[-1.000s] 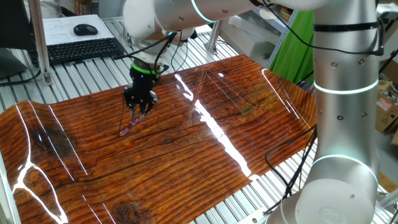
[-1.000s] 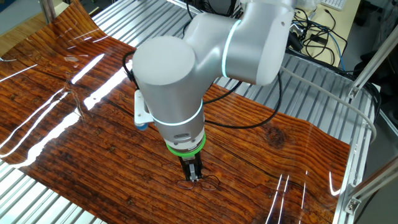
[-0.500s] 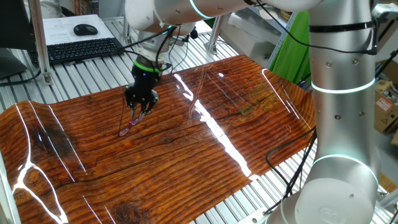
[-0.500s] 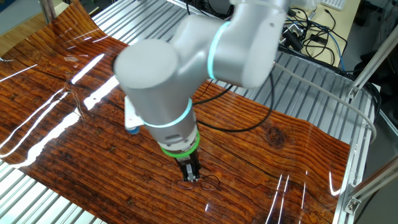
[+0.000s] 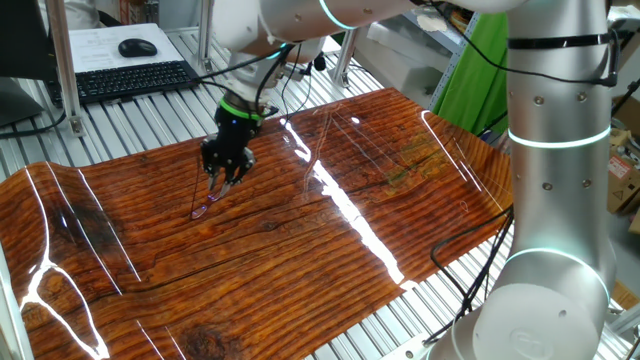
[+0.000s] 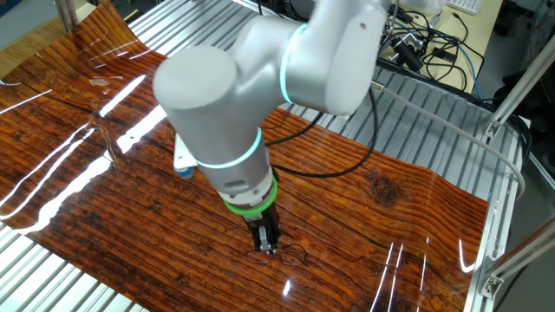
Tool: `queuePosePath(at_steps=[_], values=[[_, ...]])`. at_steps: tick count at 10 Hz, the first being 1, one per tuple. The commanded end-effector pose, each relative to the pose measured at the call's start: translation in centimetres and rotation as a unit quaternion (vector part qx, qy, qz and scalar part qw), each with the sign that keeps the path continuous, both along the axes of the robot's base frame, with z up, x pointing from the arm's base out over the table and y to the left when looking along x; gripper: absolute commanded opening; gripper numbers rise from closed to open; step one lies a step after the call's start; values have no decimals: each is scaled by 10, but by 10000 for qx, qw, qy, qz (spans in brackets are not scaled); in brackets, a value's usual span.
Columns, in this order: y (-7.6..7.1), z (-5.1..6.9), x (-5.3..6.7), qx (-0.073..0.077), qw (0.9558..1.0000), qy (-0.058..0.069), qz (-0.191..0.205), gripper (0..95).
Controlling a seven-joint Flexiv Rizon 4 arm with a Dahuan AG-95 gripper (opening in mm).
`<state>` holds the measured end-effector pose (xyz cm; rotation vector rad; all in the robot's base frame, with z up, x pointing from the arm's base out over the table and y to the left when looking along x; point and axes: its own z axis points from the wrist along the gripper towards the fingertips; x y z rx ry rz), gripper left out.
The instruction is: Unfold the leg of the glasses (with one hand)
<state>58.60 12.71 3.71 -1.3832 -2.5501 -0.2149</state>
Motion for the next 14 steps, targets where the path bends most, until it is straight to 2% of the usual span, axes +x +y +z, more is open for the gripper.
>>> queuePosePath(at_steps=[1, 4, 13, 14], values=[[0, -5, 4, -51, 10000, 3, 46, 190], [1, -14, 5, -54, 10000, -31, 33, 190], [6, -20, 4, -59, 9999, -67, 54, 190], [6, -20, 4, -50, 9999, -73, 81, 0]])
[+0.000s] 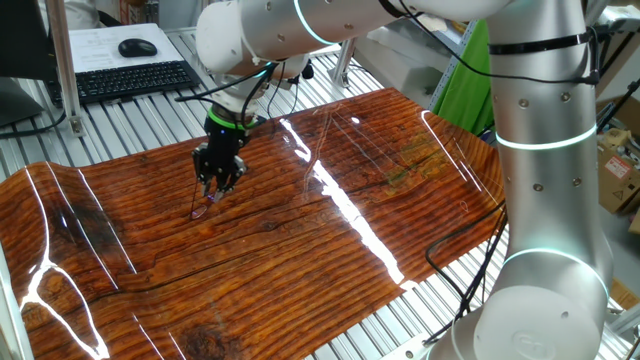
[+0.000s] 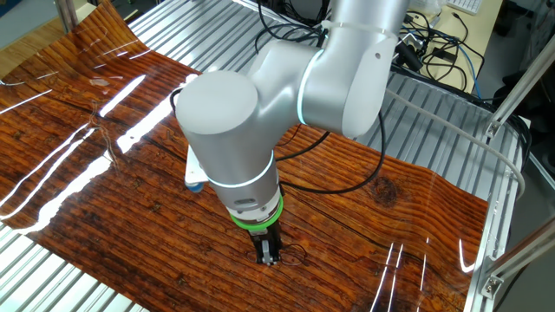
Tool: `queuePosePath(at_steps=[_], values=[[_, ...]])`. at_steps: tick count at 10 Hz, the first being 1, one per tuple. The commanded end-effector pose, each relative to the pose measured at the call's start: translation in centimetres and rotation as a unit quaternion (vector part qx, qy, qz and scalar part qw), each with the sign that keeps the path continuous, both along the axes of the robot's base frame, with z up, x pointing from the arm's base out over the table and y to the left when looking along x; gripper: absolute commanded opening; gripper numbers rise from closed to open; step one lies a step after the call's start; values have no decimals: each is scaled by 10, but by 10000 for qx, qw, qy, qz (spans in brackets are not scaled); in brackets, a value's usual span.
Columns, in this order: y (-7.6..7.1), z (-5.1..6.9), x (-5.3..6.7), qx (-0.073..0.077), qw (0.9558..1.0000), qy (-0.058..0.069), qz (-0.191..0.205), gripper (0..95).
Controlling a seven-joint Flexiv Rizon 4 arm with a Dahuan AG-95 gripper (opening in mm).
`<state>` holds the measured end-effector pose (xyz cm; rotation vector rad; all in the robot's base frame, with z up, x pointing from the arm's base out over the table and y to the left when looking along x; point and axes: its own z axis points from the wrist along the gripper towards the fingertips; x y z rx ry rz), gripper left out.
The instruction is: Unfold the leg of the glasses (with one hand)
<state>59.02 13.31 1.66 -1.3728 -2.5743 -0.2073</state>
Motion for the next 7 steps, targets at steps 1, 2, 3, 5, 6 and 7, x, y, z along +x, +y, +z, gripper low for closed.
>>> queuePosePath(at_steps=[1, 2, 3, 5, 6, 7], values=[[0, 0, 0, 17, 10000, -11, 31, 0], [0, 0, 0, 20, 10000, -17, 53, 0], [0, 0, 0, 18, 10000, -22, 73, 0], [0, 1, 1, 25, 9999, -31, 126, 0], [0, 4, 4, 36, 9999, 8, 134, 0], [0, 7, 5, 33, 9999, 25, 107, 0]])
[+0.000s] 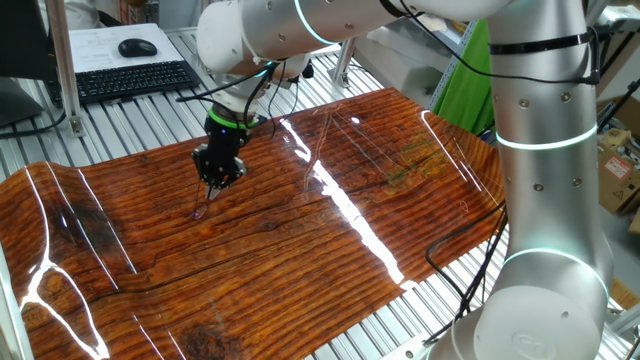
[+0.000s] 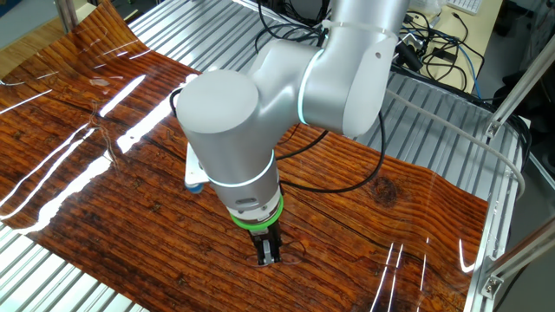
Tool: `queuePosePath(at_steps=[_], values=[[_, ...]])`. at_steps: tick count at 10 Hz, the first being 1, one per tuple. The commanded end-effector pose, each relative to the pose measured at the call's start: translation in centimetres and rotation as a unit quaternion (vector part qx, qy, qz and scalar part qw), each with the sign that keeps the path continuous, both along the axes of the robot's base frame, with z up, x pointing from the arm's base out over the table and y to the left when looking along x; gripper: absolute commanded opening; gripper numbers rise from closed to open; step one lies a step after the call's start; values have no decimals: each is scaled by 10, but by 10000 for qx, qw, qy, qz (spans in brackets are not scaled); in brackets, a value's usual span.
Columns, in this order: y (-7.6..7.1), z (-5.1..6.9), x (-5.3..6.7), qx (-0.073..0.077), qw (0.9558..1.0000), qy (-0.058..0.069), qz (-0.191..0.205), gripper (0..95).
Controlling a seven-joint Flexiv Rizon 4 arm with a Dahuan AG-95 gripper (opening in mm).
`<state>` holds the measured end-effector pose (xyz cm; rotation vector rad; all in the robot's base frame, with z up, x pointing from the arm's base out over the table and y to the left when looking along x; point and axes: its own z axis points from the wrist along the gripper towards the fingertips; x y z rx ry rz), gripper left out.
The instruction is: Unfold the leg of the glasses (with one hand)
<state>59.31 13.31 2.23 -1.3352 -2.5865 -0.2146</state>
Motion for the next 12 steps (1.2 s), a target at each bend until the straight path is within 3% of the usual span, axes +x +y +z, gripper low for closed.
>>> queuePosePath(at_steps=[1, 7, 11, 12], values=[[0, 4, 5, -2, 10000, 64, -38, 0], [8, 15, 9, 28, 9987, 499, -98, 0], [14, 23, 13, 117, 9981, 566, -213, 0], [14, 25, 15, 246, 9975, 584, -310, 0]])
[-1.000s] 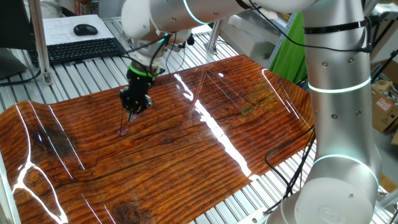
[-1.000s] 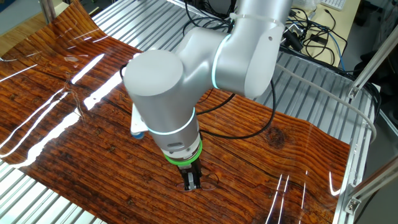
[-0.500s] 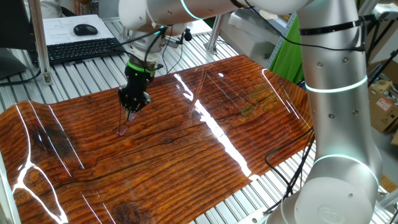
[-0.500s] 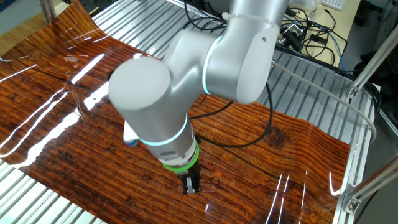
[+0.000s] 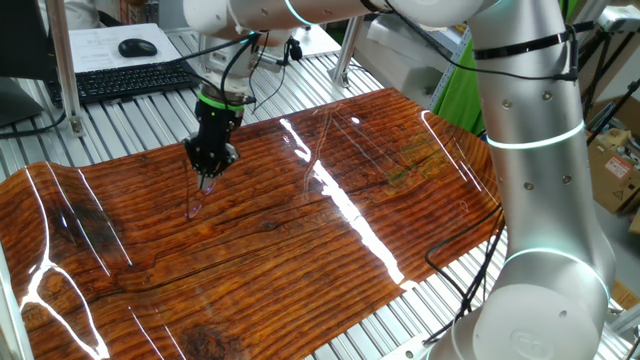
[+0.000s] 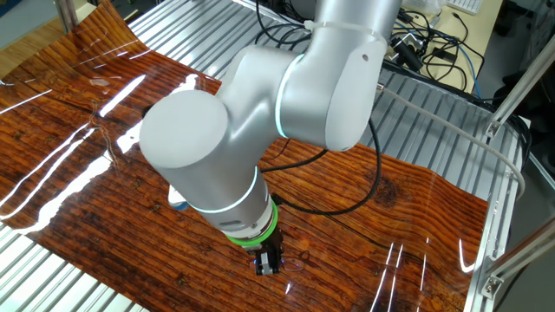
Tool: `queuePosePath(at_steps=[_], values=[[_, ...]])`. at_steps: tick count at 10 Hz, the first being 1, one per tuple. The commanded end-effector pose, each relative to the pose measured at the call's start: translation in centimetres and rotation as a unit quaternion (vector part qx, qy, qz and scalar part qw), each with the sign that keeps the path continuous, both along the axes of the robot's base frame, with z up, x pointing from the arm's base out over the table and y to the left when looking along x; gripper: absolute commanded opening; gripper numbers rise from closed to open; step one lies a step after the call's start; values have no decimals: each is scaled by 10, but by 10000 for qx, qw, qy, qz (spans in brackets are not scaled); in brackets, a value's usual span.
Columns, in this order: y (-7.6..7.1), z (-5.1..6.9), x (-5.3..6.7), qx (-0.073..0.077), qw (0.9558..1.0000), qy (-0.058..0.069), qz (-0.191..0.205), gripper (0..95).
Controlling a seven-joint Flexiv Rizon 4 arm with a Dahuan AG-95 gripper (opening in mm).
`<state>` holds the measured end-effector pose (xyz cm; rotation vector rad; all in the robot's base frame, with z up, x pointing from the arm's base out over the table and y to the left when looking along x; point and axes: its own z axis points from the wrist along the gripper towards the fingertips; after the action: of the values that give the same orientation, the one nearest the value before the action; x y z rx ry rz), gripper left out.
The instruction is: Unfold the leg of the glasses (with one hand)
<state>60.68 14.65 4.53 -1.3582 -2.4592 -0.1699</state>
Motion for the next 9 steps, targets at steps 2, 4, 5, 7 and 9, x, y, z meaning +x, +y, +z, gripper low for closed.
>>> queuePosePath(at_steps=[2, 4, 5, 7, 9], values=[[-1, 9, 6, 270, 9995, 56, -118, 0], [-3, 18, 8, 341, 9993, 99, -124, 0], [-4, 23, 9, 377, 9990, 128, -178, 0], [-7, 34, 12, 599, 9972, 217, -388, 0], [-9, 41, 16, 787, 9945, 332, -610, 0]])
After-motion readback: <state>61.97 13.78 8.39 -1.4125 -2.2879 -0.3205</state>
